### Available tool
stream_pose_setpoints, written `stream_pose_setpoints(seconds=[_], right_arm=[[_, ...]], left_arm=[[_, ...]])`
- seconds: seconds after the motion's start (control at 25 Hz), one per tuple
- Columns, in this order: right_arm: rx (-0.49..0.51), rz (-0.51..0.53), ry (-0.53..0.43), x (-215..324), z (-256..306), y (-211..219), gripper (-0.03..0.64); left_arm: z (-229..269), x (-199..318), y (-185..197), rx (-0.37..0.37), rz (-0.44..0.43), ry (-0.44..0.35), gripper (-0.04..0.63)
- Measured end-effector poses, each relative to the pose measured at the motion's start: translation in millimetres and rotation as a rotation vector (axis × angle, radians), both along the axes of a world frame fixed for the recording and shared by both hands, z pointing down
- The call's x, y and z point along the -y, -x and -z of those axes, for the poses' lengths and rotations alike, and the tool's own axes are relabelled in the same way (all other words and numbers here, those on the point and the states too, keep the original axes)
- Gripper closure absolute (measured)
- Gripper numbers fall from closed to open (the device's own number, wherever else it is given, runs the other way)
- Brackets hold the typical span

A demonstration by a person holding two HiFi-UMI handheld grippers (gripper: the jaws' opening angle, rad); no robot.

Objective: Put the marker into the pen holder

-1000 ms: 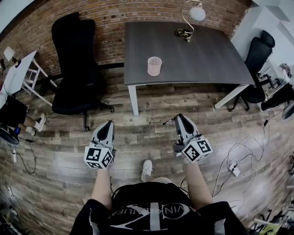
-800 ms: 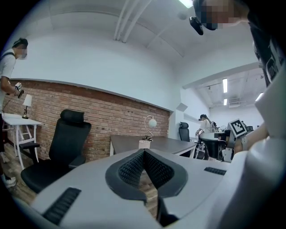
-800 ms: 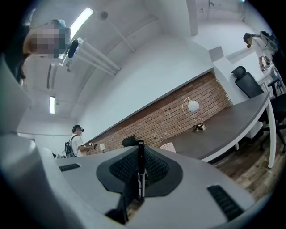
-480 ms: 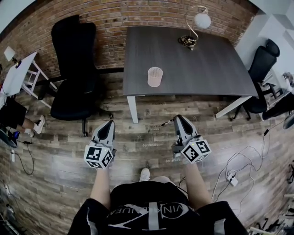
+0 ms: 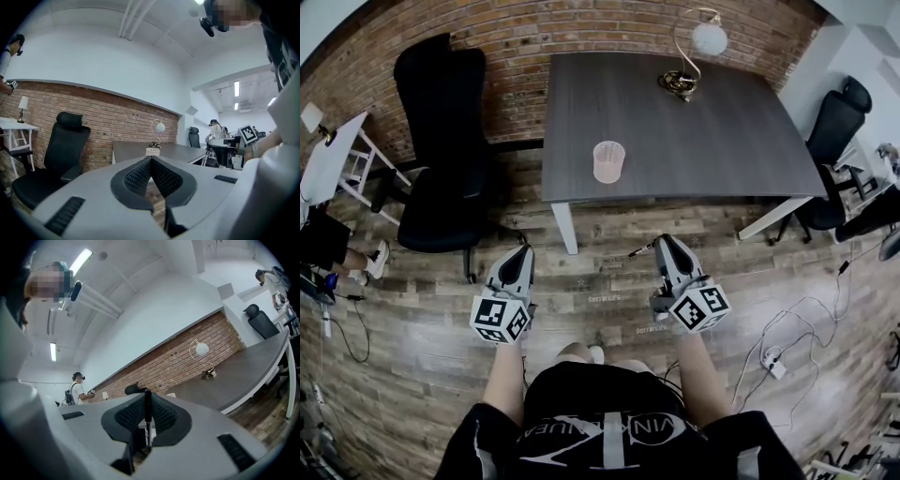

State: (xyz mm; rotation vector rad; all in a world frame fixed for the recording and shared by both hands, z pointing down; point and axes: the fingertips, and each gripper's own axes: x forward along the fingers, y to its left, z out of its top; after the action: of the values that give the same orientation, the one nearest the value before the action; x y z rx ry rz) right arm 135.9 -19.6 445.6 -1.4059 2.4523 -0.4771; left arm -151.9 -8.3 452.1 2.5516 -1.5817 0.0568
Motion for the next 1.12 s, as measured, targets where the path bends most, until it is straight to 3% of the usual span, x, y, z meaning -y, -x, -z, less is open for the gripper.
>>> stream_pose_setpoints(seconds=[0.44,1.12], right_arm=[[0.033,-0.017,0.002,32.9,-1.7,-2.5,0.565],[0.063,-0.054,-0.008,144.8,11.7,3.3,0.565]], left_arm=[[-4.8,29.5,7.8,0.002,0.009,0.007,0.583],[-12.7,147.1,-2.2,-0.014,-0.060,0.020,0.583]])
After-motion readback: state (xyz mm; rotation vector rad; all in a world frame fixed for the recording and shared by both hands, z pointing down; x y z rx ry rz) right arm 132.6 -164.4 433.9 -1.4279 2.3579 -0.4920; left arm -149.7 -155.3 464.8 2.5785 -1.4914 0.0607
